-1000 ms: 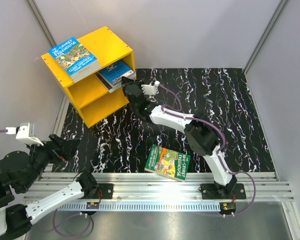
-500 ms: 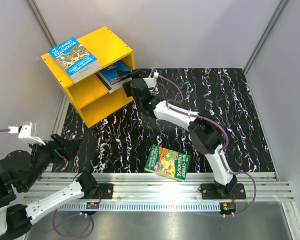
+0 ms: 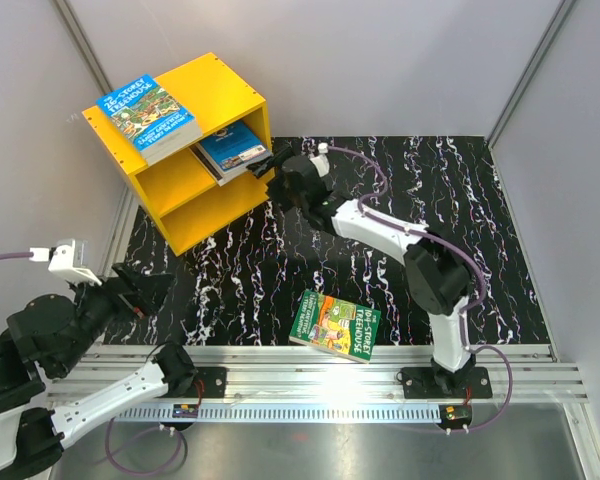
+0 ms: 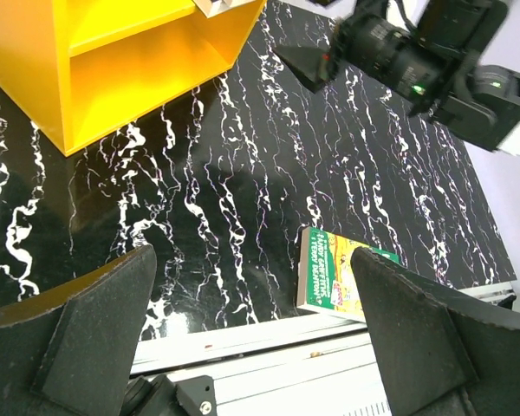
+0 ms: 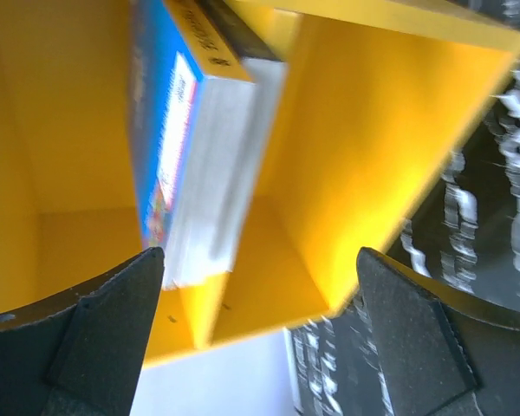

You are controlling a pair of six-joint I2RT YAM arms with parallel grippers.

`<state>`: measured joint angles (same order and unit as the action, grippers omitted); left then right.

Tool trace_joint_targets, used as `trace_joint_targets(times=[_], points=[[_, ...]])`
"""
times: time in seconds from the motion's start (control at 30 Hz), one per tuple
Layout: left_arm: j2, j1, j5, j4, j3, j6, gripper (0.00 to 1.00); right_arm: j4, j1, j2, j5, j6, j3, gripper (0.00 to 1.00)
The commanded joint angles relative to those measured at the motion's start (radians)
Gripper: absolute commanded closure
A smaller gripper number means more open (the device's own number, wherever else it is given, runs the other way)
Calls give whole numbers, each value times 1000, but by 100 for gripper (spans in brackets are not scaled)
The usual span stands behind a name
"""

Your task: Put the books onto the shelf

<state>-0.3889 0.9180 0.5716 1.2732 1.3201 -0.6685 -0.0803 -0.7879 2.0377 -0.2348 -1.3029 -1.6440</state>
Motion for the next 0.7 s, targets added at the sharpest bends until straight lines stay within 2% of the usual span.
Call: trace_joint_targets(times=[0.0, 0.1, 0.27, 0.33, 0.5, 0.53, 0.57, 0.67], points=[[-34, 1, -25, -75, -31, -8, 1, 48, 16, -157, 52, 83, 99, 0], [-51, 1, -53, -116, -77, -13, 1, 112, 26, -278, 31, 158, 221, 0], [-90, 1, -128, -257, -215, -32, 1, 440, 56, -473, -15, 368, 352, 0], [-119, 2, -174, -348, -269, -43, 2, 499, 68, -598, 2, 415, 479, 0], [-218, 1, -275, -601, -470, -77, 2, 720, 70, -971, 35, 390, 819, 0], [-238, 2, -291, -639, -496, -92, 2, 779, 70, -1032, 44, 340, 869, 0], [-260, 2, -306, -678, -524, -101, 2, 807, 70, -1159, 54, 306, 916, 0], [-402, 4, -372, -855, -625, -135, 2, 884, 70, -1394, 170, 185, 1109, 0]])
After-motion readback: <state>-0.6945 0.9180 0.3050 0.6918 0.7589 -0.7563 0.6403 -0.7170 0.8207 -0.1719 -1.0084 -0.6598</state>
